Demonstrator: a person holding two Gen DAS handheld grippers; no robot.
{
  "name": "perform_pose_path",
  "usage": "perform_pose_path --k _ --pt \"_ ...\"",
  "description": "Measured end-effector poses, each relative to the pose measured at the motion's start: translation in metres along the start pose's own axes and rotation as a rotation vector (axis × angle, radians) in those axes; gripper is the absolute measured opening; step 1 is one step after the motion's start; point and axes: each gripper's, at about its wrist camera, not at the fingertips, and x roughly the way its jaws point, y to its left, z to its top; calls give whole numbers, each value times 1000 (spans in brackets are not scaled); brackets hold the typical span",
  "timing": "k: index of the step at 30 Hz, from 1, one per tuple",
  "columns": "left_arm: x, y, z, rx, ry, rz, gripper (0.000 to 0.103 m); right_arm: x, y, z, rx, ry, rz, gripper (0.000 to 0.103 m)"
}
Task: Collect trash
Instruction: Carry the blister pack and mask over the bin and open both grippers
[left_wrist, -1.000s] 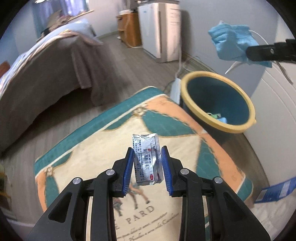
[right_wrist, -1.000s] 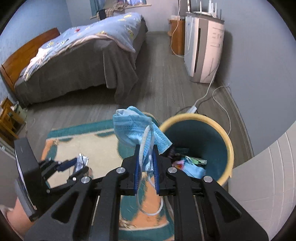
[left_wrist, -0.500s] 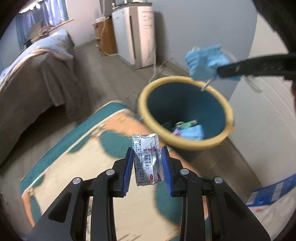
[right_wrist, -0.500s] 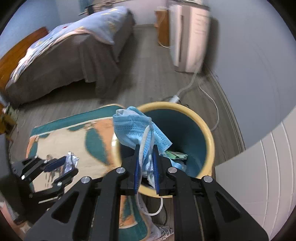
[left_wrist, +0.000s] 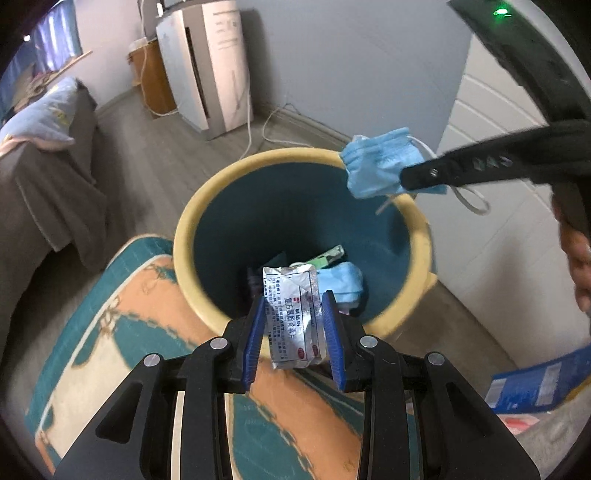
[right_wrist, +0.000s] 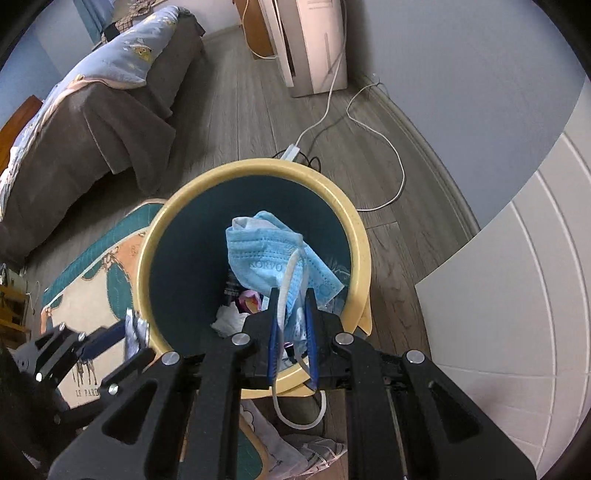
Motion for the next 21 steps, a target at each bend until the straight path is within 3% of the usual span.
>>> perform_pose_path --k 5,9,14,17,20,21 --pt "21 13 22 -5 -1 29 32 15 6 4 -4 26 -3 12" --pt "17 28 33 -38 -53 42 48 27 10 8 9 40 -14 12" --pt "12 38 25 -28 -78 42 53 47 17 19 14 51 -21 12" --pt "10 43 15 -25 -75 47 53 52 21 29 30 11 4 15" --pt "6 52 9 -42 -76 43 53 56 28 37 20 -33 9 25" --pt "5 56 7 -53 -78 38 55 59 30 39 14 -36 -4 40"
